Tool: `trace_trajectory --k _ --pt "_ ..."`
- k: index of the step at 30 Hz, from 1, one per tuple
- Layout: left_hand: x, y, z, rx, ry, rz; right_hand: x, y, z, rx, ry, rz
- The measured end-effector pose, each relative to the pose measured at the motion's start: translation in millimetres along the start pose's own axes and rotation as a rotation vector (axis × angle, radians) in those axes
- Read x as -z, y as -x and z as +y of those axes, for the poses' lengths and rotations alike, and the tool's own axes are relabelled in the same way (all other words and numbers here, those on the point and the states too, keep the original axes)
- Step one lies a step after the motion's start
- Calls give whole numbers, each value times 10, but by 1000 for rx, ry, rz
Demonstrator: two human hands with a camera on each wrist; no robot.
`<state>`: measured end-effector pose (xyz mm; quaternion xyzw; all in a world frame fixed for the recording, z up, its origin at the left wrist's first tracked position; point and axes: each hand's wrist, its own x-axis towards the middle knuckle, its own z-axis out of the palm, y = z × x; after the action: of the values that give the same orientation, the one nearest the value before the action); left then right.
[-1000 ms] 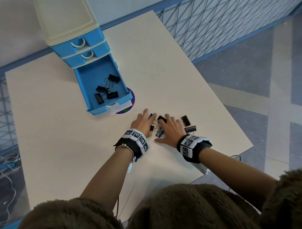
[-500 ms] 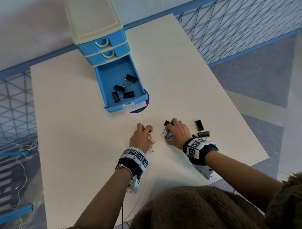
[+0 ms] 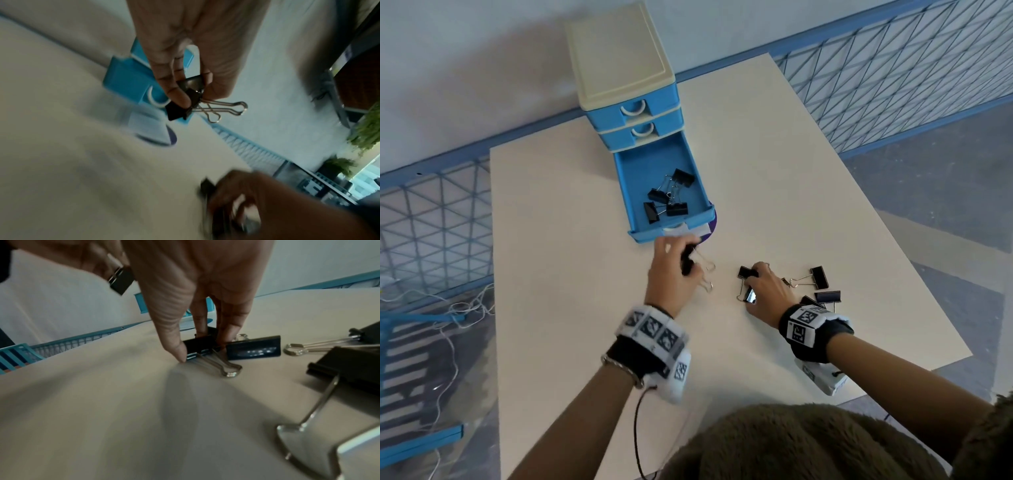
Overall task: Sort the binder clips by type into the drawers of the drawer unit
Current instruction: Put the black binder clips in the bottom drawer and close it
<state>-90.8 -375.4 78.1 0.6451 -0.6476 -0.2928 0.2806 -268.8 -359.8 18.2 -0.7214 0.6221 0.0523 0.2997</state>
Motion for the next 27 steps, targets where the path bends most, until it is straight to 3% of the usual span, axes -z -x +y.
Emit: trace_trajectory --k 5,11,19,24,27 --pt "361 -720 213 62 -73 146 -1 59 7 -19 -59 16" --pt "388 -1116 74 100 -181 136 66 158 18 -4 -160 65" --pt "208 -376 -212 -163 -8 249 459 164 -100 124 -321 226" --pt "44 174 -452 -13 16 130 968 -200 -527 302 -335 361" --pt "-22 389 -575 53 -20 35 1208 -574 -833 338 -317 362"
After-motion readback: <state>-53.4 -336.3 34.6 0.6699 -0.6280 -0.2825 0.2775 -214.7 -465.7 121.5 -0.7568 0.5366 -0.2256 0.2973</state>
